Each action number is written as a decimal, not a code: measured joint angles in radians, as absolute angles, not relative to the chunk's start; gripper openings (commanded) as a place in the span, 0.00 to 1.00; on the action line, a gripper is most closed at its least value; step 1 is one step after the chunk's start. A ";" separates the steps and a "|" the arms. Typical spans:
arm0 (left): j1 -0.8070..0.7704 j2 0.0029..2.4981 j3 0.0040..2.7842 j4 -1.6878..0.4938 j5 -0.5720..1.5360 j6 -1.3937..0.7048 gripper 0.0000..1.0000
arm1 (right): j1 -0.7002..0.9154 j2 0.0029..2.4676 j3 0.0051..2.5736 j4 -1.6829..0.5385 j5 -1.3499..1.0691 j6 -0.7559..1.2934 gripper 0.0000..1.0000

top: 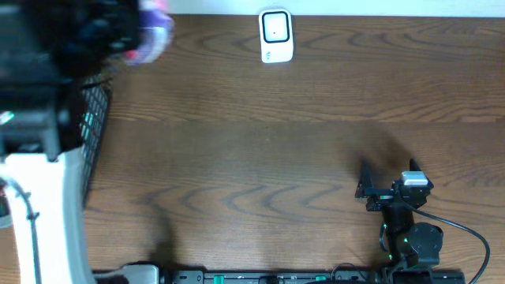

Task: Scan the item barcode
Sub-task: 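Carry the purple pack with the left gripper and place it near the scanner, then reach the left gripper into the basket and grasp the green wipes pack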

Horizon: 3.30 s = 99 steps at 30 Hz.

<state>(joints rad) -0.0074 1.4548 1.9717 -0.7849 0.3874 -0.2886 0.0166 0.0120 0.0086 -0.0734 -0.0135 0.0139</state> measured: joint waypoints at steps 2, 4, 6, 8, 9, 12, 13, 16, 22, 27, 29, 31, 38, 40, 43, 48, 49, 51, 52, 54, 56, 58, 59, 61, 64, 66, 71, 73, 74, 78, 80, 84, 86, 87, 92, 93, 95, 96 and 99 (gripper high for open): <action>-0.076 1.486 1.972 -0.797 0.373 -0.275 0.07 | 0.017 0.012 0.009 -0.074 -0.014 0.014 0.99; -0.144 1.521 1.972 -0.821 0.339 -0.261 0.07 | 0.017 0.012 0.009 -0.074 -0.014 0.014 0.99; -0.194 1.554 1.972 -0.841 0.310 -0.253 0.07 | 0.017 0.012 0.009 -0.073 -0.014 0.014 0.99; -0.244 1.592 1.972 -0.863 0.281 -0.246 0.07 | 0.017 0.012 0.009 -0.073 -0.014 0.014 0.99; -0.266 1.612 1.972 -0.873 0.274 -0.243 0.08 | 0.017 0.012 0.009 -0.073 -0.014 0.014 0.99; -0.321 1.678 1.972 -0.918 0.255 -0.235 0.08 | 0.017 0.012 0.009 -0.073 -0.014 0.014 0.99; -0.339 1.706 1.972 -0.936 0.252 -0.235 0.08 | 0.017 0.012 0.009 -0.073 -0.014 0.014 0.99; -0.385 1.792 1.972 -0.979 0.244 -0.234 0.07 | 0.017 0.012 0.009 -0.073 -0.014 0.014 0.99; -0.467 1.967 1.972 -0.988 0.234 -0.234 0.07 | 0.017 0.012 0.009 -0.073 -0.014 0.014 0.99; -0.531 2.075 1.972 -0.986 0.233 -0.236 0.07 | 0.017 0.012 0.009 -0.073 -0.014 0.014 0.99; -0.552 2.102 1.972 -0.982 0.233 -0.237 0.08 | 0.017 0.012 0.009 -0.073 -0.014 0.014 0.99; -0.565 2.115 1.972 -0.977 0.233 -0.239 0.14 | 0.017 0.012 0.009 -0.073 -0.014 0.014 0.99; -0.576 2.123 1.972 -0.961 0.233 -0.247 0.46 | 0.017 0.012 0.009 -0.073 -0.014 0.014 0.99; -0.576 2.123 1.972 -0.960 0.233 -0.252 0.50 | 0.017 0.012 0.009 -0.073 -0.014 0.014 0.99; -0.576 2.123 1.972 -0.949 0.233 -0.251 0.51 | 0.017 0.012 0.009 -0.073 -0.014 0.014 0.99; -0.559 2.120 1.975 -0.936 0.233 -0.250 0.51 | 0.017 0.012 0.009 -0.073 -0.014 0.014 0.99; -0.551 2.116 1.976 -0.934 0.233 -0.250 0.51 | 0.017 0.012 0.009 -0.073 -0.014 0.014 0.99; -0.523 2.098 1.978 -0.928 0.233 -0.250 0.52 | 0.017 0.012 0.009 -0.073 -0.014 0.014 0.99; -0.506 2.084 1.978 -0.923 0.233 -0.250 0.52 | 0.017 0.012 0.009 -0.073 -0.014 0.014 0.99; -0.460 2.041 1.979 -0.912 0.233 -0.248 0.53 | 0.017 0.012 0.009 -0.073 -0.014 0.014 0.99; -0.387 1.968 1.980 -0.904 0.225 -0.237 0.53 | 0.017 0.012 0.009 -0.073 -0.014 0.014 0.99; -0.321 1.904 1.985 -0.895 0.208 -0.232 0.53 | 0.017 0.012 0.009 -0.073 -0.014 0.014 0.99; -0.273 1.863 1.990 -0.884 0.194 -0.231 0.53 | 0.017 0.012 0.009 -0.073 -0.014 0.014 0.99; -0.172 1.785 2.001 -0.863 0.163 -0.229 0.54 | 0.017 0.012 0.009 -0.073 -0.014 0.014 0.99; -0.010 1.690 2.011 -0.827 0.128 -0.226 0.60 | 0.017 0.012 0.009 -0.073 -0.014 0.014 0.99; 0.114 1.639 2.015 -0.813 0.113 -0.227 0.62 | 0.017 0.012 0.009 -0.073 -0.014 0.014 0.99; 0.388 1.590 2.019 -0.858 0.097 -0.238 0.63 | 0.017 0.012 0.009 -0.073 -0.013 0.014 0.99; 0.483 1.594 2.019 -0.905 0.095 -0.243 0.64 | 0.017 0.012 0.009 -0.073 -0.014 0.014 0.99; 0.524 1.599 2.018 -0.925 0.094 -0.247 0.64 | 0.017 0.012 0.009 -0.073 -0.014 0.014 0.99; 0.649 1.624 1.995 -0.992 0.086 -0.258 0.64 | 0.017 0.012 0.009 -0.073 -0.014 0.014 0.99; 0.686 1.641 1.980 -1.022 0.087 -0.258 0.64 | 0.017 0.012 0.009 -0.073 -0.014 0.014 0.99; 0.733 1.706 1.961 -1.086 0.087 -0.200 0.64 | 0.017 0.012 0.009 -0.073 -0.014 0.014 0.99; 0.733 1.743 1.957 -1.116 0.090 -0.143 0.64 | 0.017 0.012 0.009 -0.073 -0.014 0.014 0.99; 0.731 1.761 1.956 -1.129 0.094 -0.120 0.64 | 0.017 0.012 0.009 -0.073 -0.014 0.014 0.99; 0.729 1.855 1.952 -1.163 0.131 -0.036 0.64 | 0.017 0.012 0.009 -0.073 -0.014 0.014 0.99; 0.730 1.873 1.952 -1.170 0.147 -0.017 0.64 | 0.017 0.012 0.009 -0.074 -0.014 0.014 0.99; 0.730 1.906 1.952 -1.183 0.179 0.018 0.64 | 0.017 0.012 0.009 -0.074 -0.014 0.014 0.99; 0.729 1.924 1.952 -1.188 0.194 0.032 0.64 | 0.017 0.012 0.009 -0.074 -0.014 0.014 0.99; 0.729 1.981 1.952 -1.200 0.235 0.062 0.64 | 0.017 0.012 0.009 -0.073 -0.014 0.014 0.99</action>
